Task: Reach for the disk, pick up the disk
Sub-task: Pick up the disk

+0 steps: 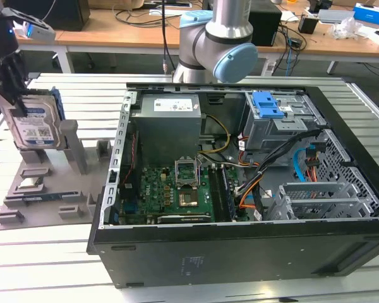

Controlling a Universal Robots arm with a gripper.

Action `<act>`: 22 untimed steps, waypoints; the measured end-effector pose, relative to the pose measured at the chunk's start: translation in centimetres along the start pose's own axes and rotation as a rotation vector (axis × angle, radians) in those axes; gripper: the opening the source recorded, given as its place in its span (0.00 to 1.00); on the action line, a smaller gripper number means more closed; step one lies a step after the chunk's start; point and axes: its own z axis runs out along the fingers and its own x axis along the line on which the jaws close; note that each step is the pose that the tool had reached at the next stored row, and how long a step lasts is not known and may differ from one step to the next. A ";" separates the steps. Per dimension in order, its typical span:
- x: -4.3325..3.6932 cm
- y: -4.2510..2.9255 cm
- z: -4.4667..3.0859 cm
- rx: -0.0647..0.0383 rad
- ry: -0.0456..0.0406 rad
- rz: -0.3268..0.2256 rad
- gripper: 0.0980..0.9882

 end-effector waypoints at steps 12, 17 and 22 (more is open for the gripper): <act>0.01 0.07 -1.90 0.000 0.0000 0.000 0.30; 0.02 0.12 -3.28 0.000 0.0000 0.000 0.30; 0.02 0.15 -4.01 0.000 -0.0001 0.000 0.30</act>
